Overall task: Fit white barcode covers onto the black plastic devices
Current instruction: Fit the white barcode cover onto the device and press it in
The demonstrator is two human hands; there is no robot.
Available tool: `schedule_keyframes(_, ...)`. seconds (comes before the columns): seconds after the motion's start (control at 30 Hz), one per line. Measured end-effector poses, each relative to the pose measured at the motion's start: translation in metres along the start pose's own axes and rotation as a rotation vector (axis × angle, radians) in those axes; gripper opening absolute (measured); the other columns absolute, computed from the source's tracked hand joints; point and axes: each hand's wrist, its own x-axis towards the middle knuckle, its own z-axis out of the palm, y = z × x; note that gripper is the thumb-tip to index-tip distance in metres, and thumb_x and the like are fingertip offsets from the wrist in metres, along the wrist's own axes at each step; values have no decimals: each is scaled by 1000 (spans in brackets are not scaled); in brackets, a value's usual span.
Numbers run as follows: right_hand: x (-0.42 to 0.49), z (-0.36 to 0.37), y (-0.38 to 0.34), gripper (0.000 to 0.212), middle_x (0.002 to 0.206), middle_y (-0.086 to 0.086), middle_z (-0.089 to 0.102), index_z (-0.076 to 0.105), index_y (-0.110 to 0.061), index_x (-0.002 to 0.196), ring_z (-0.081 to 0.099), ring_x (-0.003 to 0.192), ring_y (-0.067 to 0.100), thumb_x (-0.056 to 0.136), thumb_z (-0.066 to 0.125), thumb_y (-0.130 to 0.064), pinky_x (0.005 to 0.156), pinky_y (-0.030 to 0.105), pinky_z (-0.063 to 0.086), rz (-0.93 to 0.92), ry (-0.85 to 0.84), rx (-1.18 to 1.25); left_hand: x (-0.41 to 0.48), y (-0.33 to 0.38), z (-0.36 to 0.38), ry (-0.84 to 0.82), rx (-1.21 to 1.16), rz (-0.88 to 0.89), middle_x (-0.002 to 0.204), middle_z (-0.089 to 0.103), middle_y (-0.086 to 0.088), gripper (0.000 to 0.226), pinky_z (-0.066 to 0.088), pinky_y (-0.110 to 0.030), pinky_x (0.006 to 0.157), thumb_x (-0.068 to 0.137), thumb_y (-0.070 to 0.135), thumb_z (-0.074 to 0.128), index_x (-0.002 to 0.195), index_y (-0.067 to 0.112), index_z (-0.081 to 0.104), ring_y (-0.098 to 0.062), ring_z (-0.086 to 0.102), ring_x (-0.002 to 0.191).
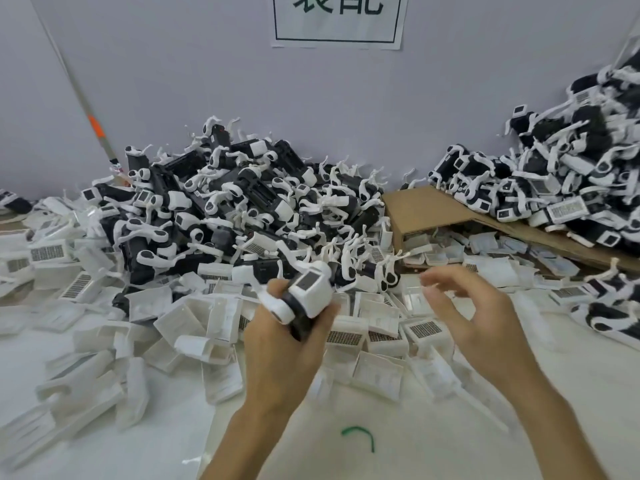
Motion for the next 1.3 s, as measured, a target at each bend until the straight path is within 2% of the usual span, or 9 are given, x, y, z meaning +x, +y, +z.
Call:
schedule_keyframes(0.1, 0, -25, 38, 34, 115, -25, 53, 61, -45, 111, 52, 103, 0, 81, 77, -44, 85, 28, 44, 278, -303, -310, 1, 5, 0, -30, -311, -254, 80, 73, 7, 29, 59, -33, 64, 73, 49, 77, 90, 26, 70, -13, 69, 73)
schedule_keyframes(0.27, -8, -50, 57, 48, 120, -15, 52, 61, -48, 111, 61, 103, 14, 74, 86, -32, 61, 24, 55, 631, -636, -180, 10, 2, -4, -194, -766, -609, 83, 69, -5, 8, 55, -42, 77, 84, 24, 75, 91, 25, 73, -16, 66, 80)
schedule_keyframes(0.4, -3, -45, 62, 45, 135, -12, 56, 58, -43, 122, 53, 115, 13, 85, 77, -26, 84, 31, 44, 539, -377, -281, 13, -1, -8, -233, -992, -791, 105, 72, -9, 39, 55, -34, 88, 88, 34, 56, 119, 15, 69, -22, 69, 98)
schedule_keyframes(0.5, 3, -35, 51, 44, 120, -24, 58, 56, -42, 127, 51, 113, 8, 87, 73, -42, 85, 29, 39, 395, -73, -171, 14, -6, -8, -205, -1157, -976, 111, 74, 5, 29, 42, -17, 93, 96, 24, 45, 117, 19, 65, -5, 67, 106)
schedule_keyframes(0.57, 4, -24, 42, 35, 101, -32, 58, 59, -44, 118, 54, 96, -2, 85, 66, -55, 75, 23, 40, 332, -49, -4, 13, -7, -8, -180, -1172, -948, 110, 68, 1, 25, 36, -16, 98, 96, 18, 42, 113, 13, 60, -7, 56, 112)
schedule_keyframes(0.67, 2, -6, 26, 25, 89, -32, 59, 63, -49, 108, 53, 76, -4, 85, 67, -58, 66, 13, 44, 279, -200, 239, 11, 4, -3, -231, -1072, -915, 139, 58, -18, 56, 37, -35, 102, 91, 26, 45, 142, 2, 49, -29, 50, 131)
schedule_keyframes(0.8, -1, 12, 15, 35, 107, 1, 68, 68, -37, 116, 62, 84, 30, 81, 71, -40, 66, 23, 51, 284, -262, 502, 8, 2, 4, -235, -973, -783, 115, 63, -20, 53, 43, -36, 81, 94, 27, 58, 135, -5, 52, -32, 52, 107)
schedule_keyframes(1.1, -4, 28, 6, 43, 94, 6, 75, 57, -12, 104, 69, 83, 19, 72, 81, -28, 66, 24, 56, 338, -78, 762, 2, 8, 6, -302, -780, -717, 104, 61, -25, 66, 52, -19, 60, 75, 42, 71, 119, -7, 64, -31, 52, 92)
schedule_keyframes(1.3, -2, 28, 5, 41, 96, 15, 67, 48, -11, 83, 74, 87, 32, 67, 81, -31, 74, 28, 59, 369, -11, 888, 0, 6, 6, -332, -803, -742, 95, 59, -21, 69, 50, -18, 59, 75, 42, 73, 114, -13, 59, -28, 51, 87)
